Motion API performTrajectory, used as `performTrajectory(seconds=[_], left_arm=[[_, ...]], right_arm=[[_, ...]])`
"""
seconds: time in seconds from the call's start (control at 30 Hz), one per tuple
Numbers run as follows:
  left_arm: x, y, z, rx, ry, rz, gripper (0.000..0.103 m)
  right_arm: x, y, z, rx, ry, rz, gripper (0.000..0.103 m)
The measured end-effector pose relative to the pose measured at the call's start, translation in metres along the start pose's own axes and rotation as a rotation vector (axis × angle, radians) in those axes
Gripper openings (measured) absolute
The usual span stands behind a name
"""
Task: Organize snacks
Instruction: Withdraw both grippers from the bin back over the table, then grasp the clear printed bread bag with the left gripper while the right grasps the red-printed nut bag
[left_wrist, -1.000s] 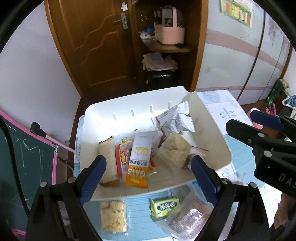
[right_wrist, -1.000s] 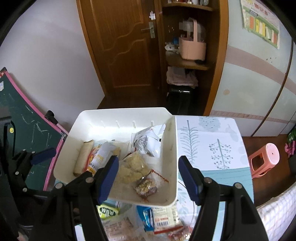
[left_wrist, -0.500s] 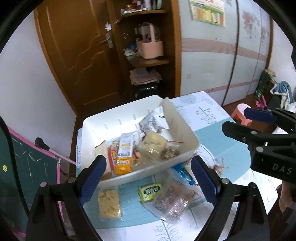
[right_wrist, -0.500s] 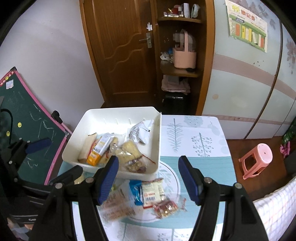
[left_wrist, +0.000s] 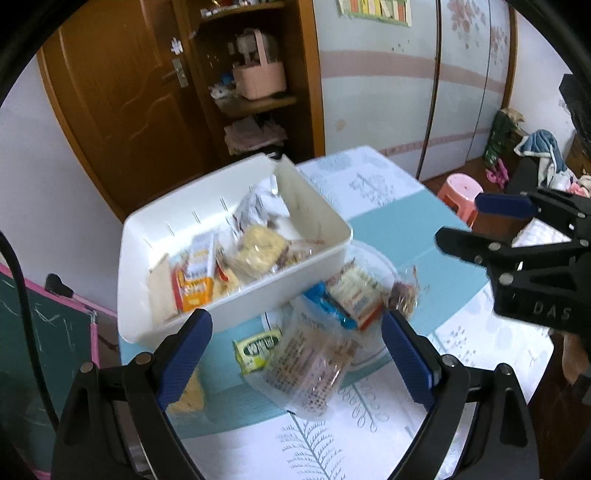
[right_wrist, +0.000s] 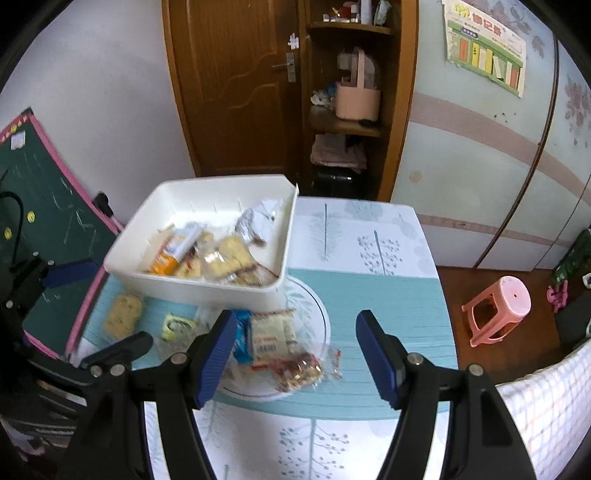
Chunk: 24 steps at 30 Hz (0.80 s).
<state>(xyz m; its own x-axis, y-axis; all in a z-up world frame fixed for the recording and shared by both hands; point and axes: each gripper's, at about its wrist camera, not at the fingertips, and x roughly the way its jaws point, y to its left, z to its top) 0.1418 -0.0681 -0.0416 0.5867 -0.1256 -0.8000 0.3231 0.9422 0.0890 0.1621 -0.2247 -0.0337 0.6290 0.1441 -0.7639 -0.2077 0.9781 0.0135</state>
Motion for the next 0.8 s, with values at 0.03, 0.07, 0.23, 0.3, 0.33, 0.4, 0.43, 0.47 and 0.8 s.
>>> performTrajectory(seconds=[0.03,0.07,0.23,0.3,0.33,0.4,0.43,0.47,0.8], left_arm=[[0.005,0.001,-0.004,-0.002,0.011,-0.002,0.093],[0.013,0.004,-0.011,-0.007,0.029,-0.007,0.093],[0.041,0.022,-0.036,-0.047,0.096,-0.039,0.093],[0.051,0.029,-0.045,-0.063,0.120,-0.059,0.093],[0.055,0.031,-0.049,-0.069,0.133,-0.071,0.093],[0.065,0.032,-0.057,-0.072,0.156,-0.090,0.093],[0.070,0.031,-0.060,-0.068,0.164,-0.096,0.093],[0.075,0.029,-0.062,-0.057,0.174,-0.099,0.093],[0.114,-0.004,-0.064,0.068,0.226,-0.086,0.093]], right_arm=[[0.003,-0.001,-0.003,-0.007,0.006,-0.011,0.067],[0.007,-0.003,-0.008,-0.014,0.010,-0.023,0.067],[0.034,-0.014,-0.034,-0.012,0.061,-0.045,0.067],[0.043,-0.018,-0.045,-0.001,0.075,-0.036,0.067],[0.048,-0.018,-0.050,-0.001,0.080,-0.034,0.067],[0.058,-0.018,-0.058,-0.003,0.093,-0.025,0.067],[0.062,-0.018,-0.061,0.000,0.097,-0.022,0.067],[0.066,-0.017,-0.064,0.002,0.103,-0.015,0.067],[0.110,-0.019,-0.079,0.035,0.173,0.032,0.067]])
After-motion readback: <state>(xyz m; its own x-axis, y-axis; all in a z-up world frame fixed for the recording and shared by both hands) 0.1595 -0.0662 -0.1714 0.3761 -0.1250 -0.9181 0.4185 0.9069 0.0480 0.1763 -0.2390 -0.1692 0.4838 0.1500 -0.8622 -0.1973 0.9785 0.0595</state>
